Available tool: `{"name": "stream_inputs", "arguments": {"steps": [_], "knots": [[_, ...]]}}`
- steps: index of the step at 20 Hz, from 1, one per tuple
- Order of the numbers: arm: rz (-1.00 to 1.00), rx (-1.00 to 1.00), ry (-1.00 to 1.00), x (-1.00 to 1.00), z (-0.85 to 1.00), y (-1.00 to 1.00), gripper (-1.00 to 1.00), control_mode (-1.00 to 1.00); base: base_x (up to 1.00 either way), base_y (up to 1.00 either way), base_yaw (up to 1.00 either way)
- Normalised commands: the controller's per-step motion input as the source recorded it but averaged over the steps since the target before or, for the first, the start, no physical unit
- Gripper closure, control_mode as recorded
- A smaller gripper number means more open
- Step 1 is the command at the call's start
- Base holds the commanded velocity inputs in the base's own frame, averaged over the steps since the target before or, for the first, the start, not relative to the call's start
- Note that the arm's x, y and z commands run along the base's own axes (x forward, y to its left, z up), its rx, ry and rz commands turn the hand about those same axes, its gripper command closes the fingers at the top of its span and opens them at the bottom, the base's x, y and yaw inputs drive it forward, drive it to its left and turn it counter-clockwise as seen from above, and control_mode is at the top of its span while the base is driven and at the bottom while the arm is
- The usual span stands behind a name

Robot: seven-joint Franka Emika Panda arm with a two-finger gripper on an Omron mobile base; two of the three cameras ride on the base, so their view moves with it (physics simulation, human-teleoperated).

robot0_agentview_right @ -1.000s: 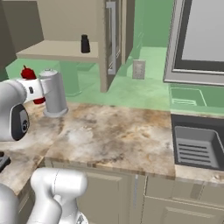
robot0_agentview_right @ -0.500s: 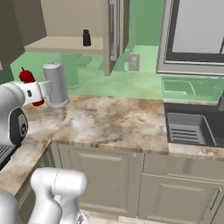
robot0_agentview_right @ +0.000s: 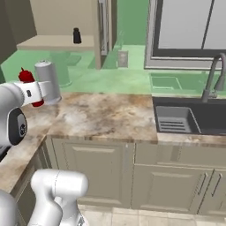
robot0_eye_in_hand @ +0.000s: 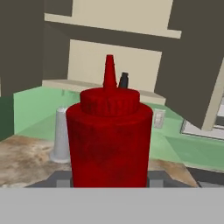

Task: Move the ketchup and shaker from the cabinet to the dining counter.

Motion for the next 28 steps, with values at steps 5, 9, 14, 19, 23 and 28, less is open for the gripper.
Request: {"name": "stream_inputs", "arguments": {"steps": [5,9,14,19,23,28], "knots": [[0.0,0.0,0.0,0.0,0.0,0.0,1.0,1.0,-0.43,-0.26,-0.3],[0.0,0.0,0.0,0.0,0.0,0.0,1.0,1.0,-0.3,-0.35,-0.43],[0.0,0.0,0.0,0.0,0.0,0.0,1.0,1.0,-0.23,-0.31,-0.51],[0.0,0.0,0.0,0.0,0.0,0.0,1.0,1.0,-0.18,-0.28,-0.52],[0.0,0.0,0.0,0.0,0.0,0.0,1.0,1.0,-0.1,-0.29,-0.52],[0.0,0.0,0.0,0.0,0.0,0.0,1.0,1.0,-0.05,-0.15,-0.53]]}}
